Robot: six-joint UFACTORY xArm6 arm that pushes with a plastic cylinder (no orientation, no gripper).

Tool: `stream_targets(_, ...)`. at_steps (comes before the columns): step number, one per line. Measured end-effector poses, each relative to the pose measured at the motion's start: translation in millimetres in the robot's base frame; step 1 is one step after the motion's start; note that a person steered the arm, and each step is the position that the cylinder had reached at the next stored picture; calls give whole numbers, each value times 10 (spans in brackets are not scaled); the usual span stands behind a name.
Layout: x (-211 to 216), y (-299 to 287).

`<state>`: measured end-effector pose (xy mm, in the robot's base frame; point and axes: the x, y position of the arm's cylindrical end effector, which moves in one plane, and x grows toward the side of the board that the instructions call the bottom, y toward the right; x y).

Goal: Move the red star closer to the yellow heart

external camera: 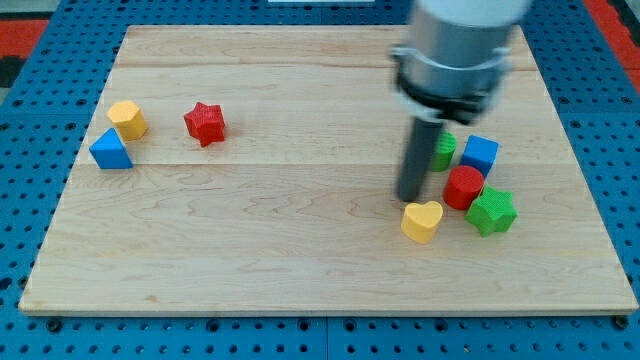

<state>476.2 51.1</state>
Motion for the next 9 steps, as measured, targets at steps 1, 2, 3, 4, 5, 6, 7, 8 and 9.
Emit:
stream_targets(1, -449, -539)
stream_targets(2, -1213, -409)
stream_targets(3, -1713, -802)
stream_targets(4, -1772, -1908)
stream_targets(5, -1485, -2891)
stream_targets(6, -1566, -3552)
stream_targets(7, -1026, -3526)
stream_targets(8, -711, -2967)
stream_targets(9, -836, -2483)
